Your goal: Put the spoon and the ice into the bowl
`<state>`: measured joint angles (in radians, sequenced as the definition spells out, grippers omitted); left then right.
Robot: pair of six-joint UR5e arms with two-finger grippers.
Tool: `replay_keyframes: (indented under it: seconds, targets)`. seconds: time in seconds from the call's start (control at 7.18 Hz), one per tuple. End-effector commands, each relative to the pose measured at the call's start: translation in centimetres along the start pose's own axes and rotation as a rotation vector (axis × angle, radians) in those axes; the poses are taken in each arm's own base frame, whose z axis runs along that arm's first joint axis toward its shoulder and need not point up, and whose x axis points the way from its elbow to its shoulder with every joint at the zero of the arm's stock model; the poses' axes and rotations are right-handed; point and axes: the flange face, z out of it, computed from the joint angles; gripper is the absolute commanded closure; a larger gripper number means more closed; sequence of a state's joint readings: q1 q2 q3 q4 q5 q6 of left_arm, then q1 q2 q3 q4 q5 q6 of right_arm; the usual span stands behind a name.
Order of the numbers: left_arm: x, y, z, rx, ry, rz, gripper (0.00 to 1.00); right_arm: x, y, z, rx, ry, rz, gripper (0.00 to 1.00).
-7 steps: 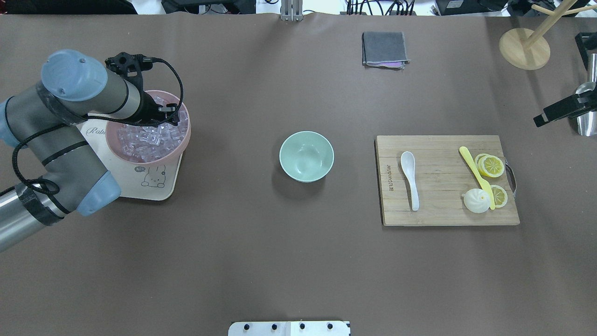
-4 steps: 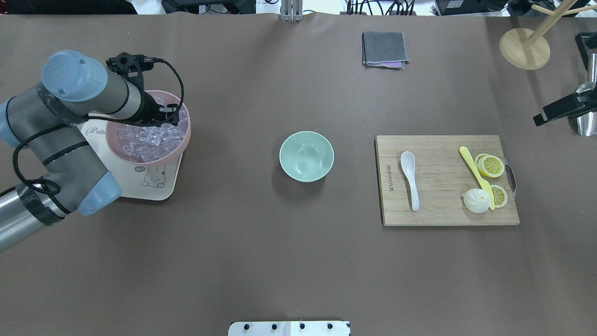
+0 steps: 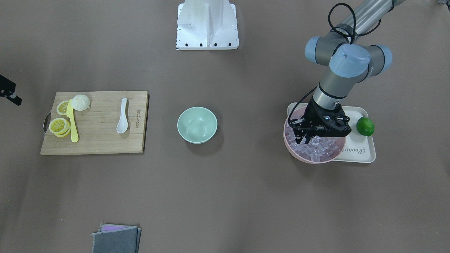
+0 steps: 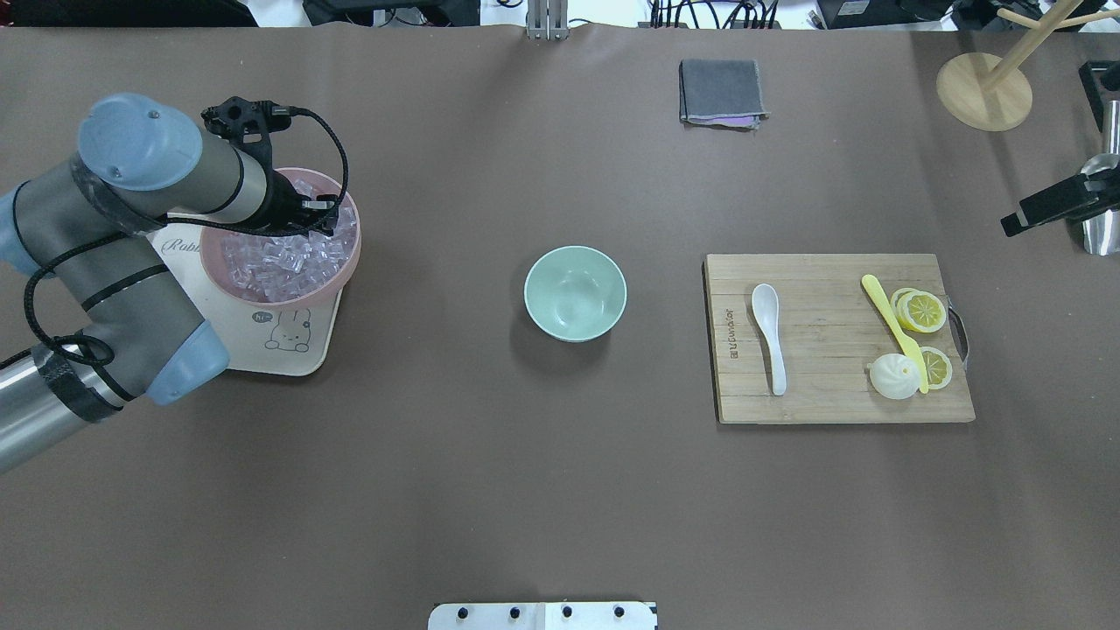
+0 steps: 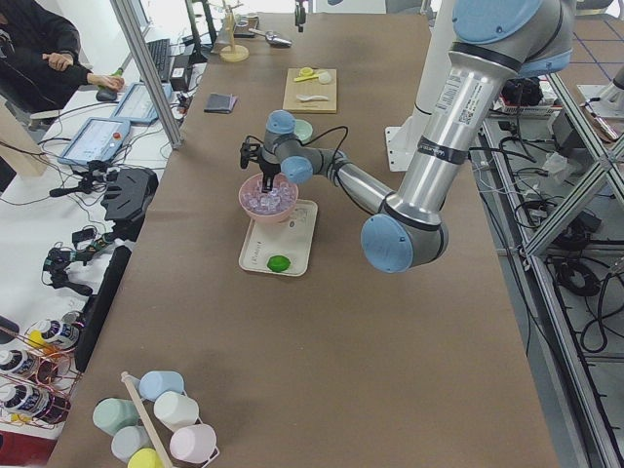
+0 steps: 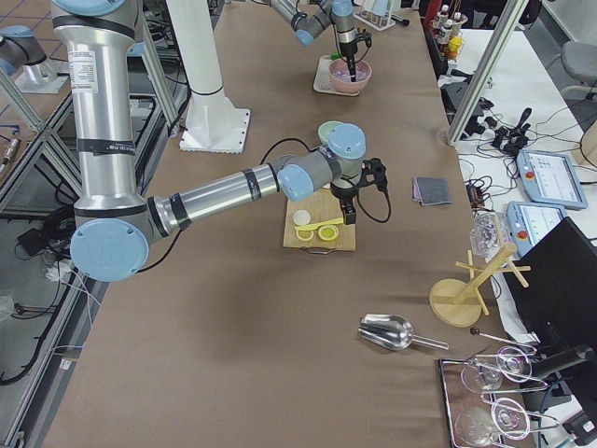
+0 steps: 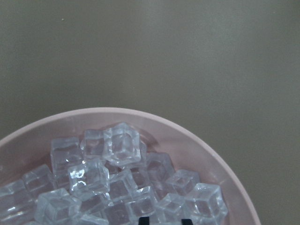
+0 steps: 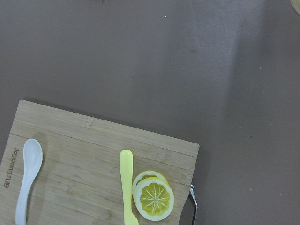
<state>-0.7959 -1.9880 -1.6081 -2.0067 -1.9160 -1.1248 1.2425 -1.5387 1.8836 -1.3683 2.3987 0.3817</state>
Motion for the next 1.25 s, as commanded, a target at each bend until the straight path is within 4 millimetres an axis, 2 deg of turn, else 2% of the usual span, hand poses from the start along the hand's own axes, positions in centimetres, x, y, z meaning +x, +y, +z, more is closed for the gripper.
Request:
replay_keyframes:
  seconds: [0.0,0.14,0.28,0.42,0.56,0.7,0.84,0.97,1.11]
  targets:
    - [-0.3,-1.4,-2.5,0.029,0.018,-0.011,1.00,-0.2,-0.1,-0.2,0.004,-0.001,-0.004,0.00]
    - [-1.2,-2.4,-4.4,0.021,0.040,0.035,1.00,-0.3,-0.3,-0.2,0.006,-0.001,-0.007,0.00]
    - [-3.0,-3.7,-7.1,0.023,0.050,0.030,1.00,-0.7,-0.2,-0.3,0.008,-0.004,-0.013,0.00]
    - [-1.9,-4.1,-9.0,0.027,0.057,0.018,1.00,-2.1,-0.1,0.3,-0.004,-0.015,-0.005,0.00]
    - [0.3,-4.8,-9.7,0.030,0.065,-0.011,1.00,-5.4,-1.0,1.8,0.004,0.015,0.081,0.00]
    - [2.6,-5.3,-10.5,0.038,0.095,-0.078,1.00,-9.4,-0.6,4.5,0.004,0.056,0.126,0.00]
    - [5.6,-5.2,-11.1,0.038,0.128,-0.124,1.00,-12.2,-0.7,6.1,-0.004,0.052,0.181,0.00]
    - [8.6,-4.0,-10.5,0.026,0.150,-0.160,1.00,-14.9,-0.1,7.7,-0.010,0.057,0.217,0.01]
    - [12.7,-2.9,-9.5,0.065,0.157,-0.183,1.00,-17.3,1.2,10.2,-0.018,0.086,0.204,0.01]
